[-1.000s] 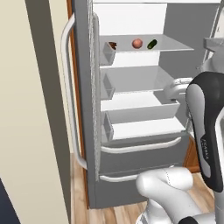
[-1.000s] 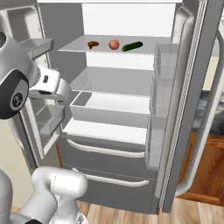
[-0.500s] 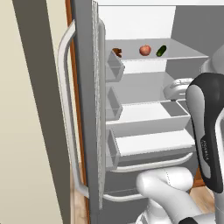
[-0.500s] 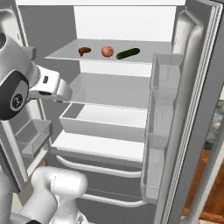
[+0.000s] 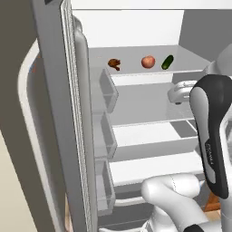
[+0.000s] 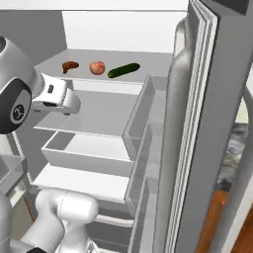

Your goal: Open the fridge, remove the peach, cucumber, and chicken drumstick, and place them on any counter.

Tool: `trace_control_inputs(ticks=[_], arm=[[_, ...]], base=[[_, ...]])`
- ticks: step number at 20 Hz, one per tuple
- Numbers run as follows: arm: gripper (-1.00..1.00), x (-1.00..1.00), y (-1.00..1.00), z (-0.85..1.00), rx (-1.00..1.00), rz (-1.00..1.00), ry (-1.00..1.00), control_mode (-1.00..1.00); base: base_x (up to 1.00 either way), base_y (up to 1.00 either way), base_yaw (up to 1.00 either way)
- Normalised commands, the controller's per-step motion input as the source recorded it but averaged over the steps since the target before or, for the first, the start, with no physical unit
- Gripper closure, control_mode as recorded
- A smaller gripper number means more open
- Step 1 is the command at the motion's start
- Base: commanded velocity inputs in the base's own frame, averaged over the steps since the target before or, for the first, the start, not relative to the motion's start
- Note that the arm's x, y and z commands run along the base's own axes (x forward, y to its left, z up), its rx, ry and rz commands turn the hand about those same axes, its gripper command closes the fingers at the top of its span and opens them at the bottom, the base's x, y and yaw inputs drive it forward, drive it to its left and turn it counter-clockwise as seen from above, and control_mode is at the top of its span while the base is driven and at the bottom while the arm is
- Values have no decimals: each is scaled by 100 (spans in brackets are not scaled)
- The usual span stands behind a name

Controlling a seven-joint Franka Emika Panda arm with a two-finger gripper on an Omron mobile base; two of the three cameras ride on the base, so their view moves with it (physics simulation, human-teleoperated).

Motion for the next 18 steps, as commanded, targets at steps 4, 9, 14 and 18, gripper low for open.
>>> trace_control_inputs(ticks=[4, 9, 14, 18], arm=[[-100, 0, 0, 0, 0, 0, 0, 100], [-100, 0, 0, 0, 0, 0, 0, 100], [-100, 0, 0, 0, 0, 0, 0, 100], [-100, 3, 0, -9, 0, 0, 0, -100]], base=[[37, -58, -1], [48, -29, -3], [74, 0, 0], [28, 0, 0]])
